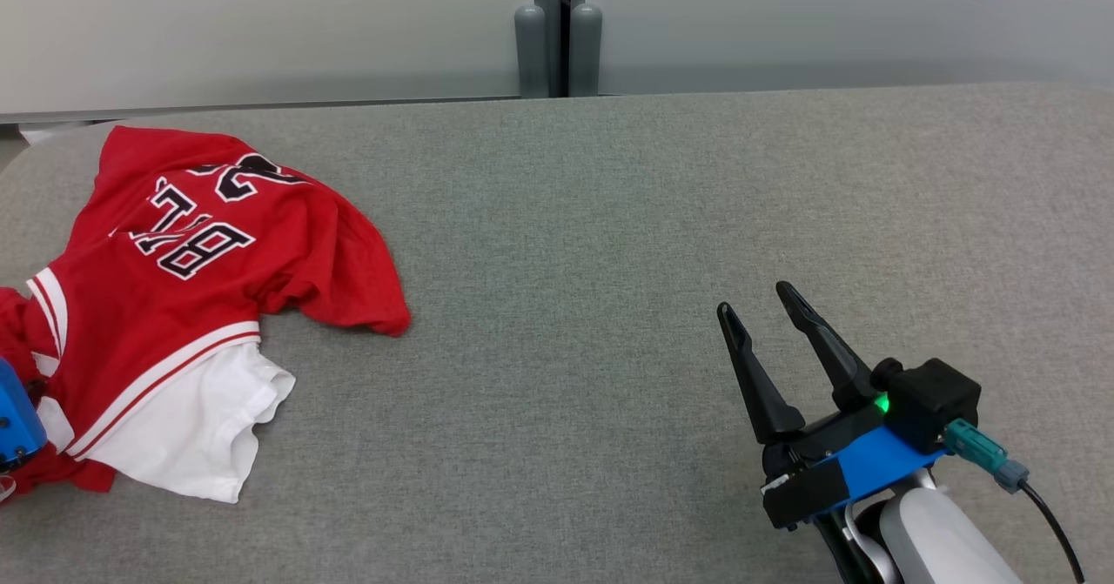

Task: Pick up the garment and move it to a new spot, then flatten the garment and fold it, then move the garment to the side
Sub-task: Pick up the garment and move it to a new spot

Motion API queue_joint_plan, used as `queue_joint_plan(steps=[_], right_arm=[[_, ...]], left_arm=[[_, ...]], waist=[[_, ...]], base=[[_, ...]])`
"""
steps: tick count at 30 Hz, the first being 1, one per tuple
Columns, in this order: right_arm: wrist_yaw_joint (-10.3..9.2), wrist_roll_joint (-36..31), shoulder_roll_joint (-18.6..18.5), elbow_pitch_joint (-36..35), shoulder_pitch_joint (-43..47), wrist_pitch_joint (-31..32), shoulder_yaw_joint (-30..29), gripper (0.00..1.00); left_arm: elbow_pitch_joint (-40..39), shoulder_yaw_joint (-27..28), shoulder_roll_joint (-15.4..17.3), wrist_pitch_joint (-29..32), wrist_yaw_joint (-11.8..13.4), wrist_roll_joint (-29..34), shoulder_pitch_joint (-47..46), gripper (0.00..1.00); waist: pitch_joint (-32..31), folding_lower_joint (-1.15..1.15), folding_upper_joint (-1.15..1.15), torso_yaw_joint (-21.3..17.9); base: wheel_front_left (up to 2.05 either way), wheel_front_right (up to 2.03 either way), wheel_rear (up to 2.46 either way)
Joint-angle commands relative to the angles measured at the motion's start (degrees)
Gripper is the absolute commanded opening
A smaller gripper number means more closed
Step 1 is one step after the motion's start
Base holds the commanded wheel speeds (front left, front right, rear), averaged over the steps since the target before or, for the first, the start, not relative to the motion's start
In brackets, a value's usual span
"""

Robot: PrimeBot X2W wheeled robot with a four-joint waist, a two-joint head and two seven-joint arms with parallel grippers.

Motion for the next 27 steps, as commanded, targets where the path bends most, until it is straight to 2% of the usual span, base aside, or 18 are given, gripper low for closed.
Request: queue_joint_plan(steps=[1, 2, 8, 15, 20, 27], right_arm=[[0.01, 0.23, -0.17, 0.14, 0.11, -0.24, 0.06, 1.0], [0.01, 0.27, -0.18, 0.3, 0.09, -0.24, 0.27, 1.0], [0.01, 0.34, 0.12, 0.23, -0.22, -0.25, 0.94, 1.0], [0.0, 0.72, 1.01, 0.91, 1.73, -0.24, 0.87, 1.0], [0.01, 1.14, 1.88, 1.28, 3.04, -0.25, 1.03, 1.0], [0.01, 1.49, 2.65, 1.11, 4.41, -0.24, -0.04, 1.0]], left_arm=[[0.52, -0.33, 0.56, -0.3, 0.24, 0.15, -1.2, 0.05], [0.87, -0.57, 0.55, -0.52, 0.18, 0.16, -1.19, 0.0], [1.47, -1.65, 0.97, -3.59, -0.06, 0.72, -2.03, 0.0], [-2.64, -4.65, 3.51, -5.9, -0.38, 2.84, -4.28, 0.0], [-9.07, -6.83, 5.33, -6.28, -0.48, 3.74, -6.09, 0.0], [-22.35, -11.22, 7.16, -4.66, -0.56, 5.94, -8.94, 0.0]], waist=[[-0.24, -0.01, -0.01, 0.34], [-0.44, -0.01, -0.01, 0.57], [-1.96, -0.01, -0.01, 1.94], [-5.47, -0.01, -0.01, 3.49], [-8.61, -0.01, -0.01, 3.71], [-11.34, -0.01, -0.01, 2.36]], base=[[0.0, 0.0, 0.0], [0.0, 0.0, 0.0], [0.0, 0.0, 0.0], [0.0, 0.0, 0.0], [0.0, 0.0, 0.0], [0.0, 0.0, 0.0]])
